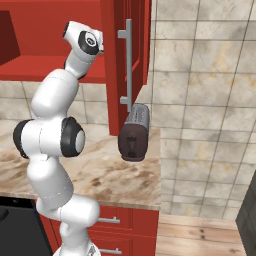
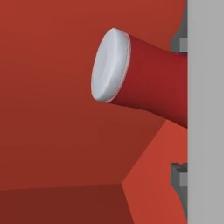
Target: Take 2 condiments from the cabinet and move them on the counter near the stove.Make sure the condiments are lined up with each other, next to each other.
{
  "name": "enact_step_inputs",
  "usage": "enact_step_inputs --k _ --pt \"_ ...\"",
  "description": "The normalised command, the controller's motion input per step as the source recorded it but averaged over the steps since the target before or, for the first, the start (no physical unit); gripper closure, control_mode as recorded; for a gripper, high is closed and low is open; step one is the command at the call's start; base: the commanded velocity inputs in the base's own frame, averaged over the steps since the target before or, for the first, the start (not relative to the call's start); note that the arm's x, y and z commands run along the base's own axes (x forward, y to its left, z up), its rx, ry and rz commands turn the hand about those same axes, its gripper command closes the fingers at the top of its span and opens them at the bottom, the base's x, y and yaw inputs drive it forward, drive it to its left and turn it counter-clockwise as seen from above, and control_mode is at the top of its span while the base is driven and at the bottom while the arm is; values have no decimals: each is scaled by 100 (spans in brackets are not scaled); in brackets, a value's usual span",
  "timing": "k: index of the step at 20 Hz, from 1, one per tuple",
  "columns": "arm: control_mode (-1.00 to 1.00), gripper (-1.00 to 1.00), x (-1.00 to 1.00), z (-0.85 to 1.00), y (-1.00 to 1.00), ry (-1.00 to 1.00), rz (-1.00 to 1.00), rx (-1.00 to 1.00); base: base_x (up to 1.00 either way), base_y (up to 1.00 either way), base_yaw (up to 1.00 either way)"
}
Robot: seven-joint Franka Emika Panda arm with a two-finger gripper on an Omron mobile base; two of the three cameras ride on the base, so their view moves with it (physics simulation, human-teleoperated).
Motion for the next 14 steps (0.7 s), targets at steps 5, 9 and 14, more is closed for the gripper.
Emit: enact_step_inputs --k 5,9,14 --pt "-100 100 0 -2 -3 0 -2 0 0 0 0" --pt "-100 100 0 0 -6 0 -2 0 0 0 0" --pt "-100 100 0 0 -1 0 0 0 0 0 0"
